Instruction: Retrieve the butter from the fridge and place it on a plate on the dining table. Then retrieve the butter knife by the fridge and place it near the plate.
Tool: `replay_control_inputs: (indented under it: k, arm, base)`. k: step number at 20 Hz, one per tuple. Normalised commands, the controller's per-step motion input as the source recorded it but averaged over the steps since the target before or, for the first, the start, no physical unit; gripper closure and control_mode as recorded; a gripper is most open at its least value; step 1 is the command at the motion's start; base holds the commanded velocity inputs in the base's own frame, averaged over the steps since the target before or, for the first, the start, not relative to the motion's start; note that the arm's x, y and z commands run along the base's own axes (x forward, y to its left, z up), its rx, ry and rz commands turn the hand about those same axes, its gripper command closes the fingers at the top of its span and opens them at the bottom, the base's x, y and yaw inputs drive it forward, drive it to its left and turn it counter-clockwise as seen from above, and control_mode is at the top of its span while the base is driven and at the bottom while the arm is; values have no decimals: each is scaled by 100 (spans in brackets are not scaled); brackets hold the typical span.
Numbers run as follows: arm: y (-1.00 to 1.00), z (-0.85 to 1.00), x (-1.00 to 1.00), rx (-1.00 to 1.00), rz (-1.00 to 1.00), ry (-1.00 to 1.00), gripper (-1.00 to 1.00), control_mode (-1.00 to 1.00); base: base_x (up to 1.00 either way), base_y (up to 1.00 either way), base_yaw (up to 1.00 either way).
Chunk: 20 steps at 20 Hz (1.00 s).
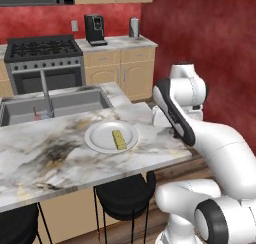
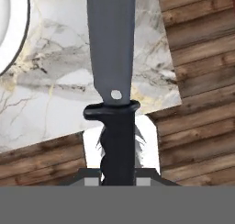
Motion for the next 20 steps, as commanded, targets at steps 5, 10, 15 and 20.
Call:
replay_control_inputs:
  k: [5,10,15,20]
  arm:
    - [0,-36,0,-4,14,3,100,-100]
    - [0,-32,11,-1,9,-9,100,-100]
    - [0,-23,26,0,3,-2,100,-100]
    - [3,-21,50,2,0,0,100,-100]
  base:
    - [0,0,0]
    - [0,0,0]
    - [0,0,0]
    - [0,0,0]
